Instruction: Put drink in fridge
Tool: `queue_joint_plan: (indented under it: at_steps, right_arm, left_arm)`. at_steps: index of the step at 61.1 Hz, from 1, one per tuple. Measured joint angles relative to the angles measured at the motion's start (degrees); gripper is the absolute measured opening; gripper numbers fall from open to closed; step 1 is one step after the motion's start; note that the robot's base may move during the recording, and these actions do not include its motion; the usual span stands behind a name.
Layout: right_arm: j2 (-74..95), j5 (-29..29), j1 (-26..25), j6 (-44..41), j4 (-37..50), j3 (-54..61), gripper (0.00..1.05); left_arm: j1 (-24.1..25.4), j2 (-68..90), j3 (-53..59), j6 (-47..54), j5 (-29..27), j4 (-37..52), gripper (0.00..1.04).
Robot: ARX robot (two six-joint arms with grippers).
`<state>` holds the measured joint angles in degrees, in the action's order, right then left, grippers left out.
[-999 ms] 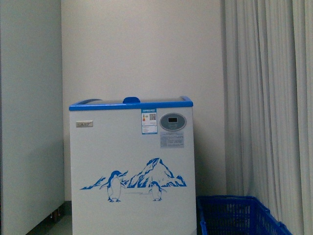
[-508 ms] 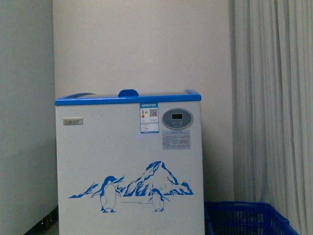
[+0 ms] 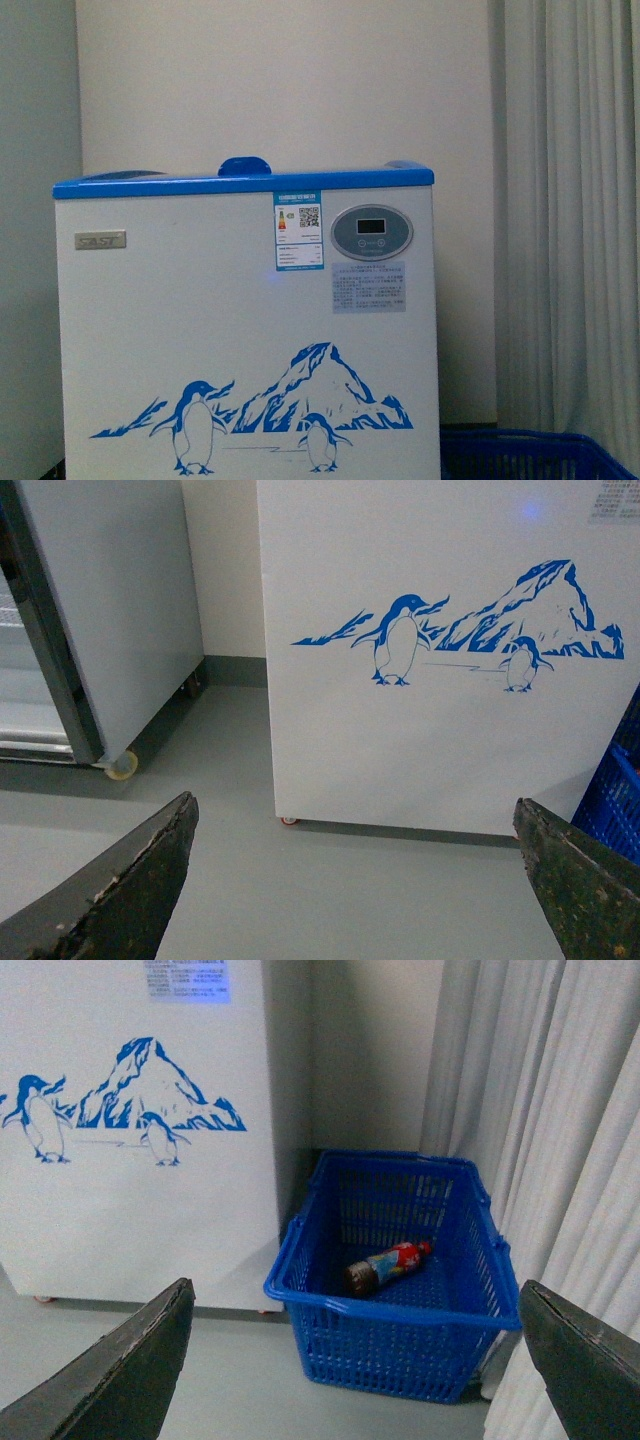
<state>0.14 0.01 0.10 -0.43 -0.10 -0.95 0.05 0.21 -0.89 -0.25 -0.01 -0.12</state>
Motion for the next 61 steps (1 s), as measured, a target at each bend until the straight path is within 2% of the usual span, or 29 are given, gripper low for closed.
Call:
queue_joint_plan:
  at_steps: [61]
  right_arm:
    - [0.0, 0.0, 0.0, 0.0, 0.0, 0.0, 0.97]
  left_arm:
    - [0.0, -0.07, 0.0, 0.0, 0.02, 0.0, 0.97]
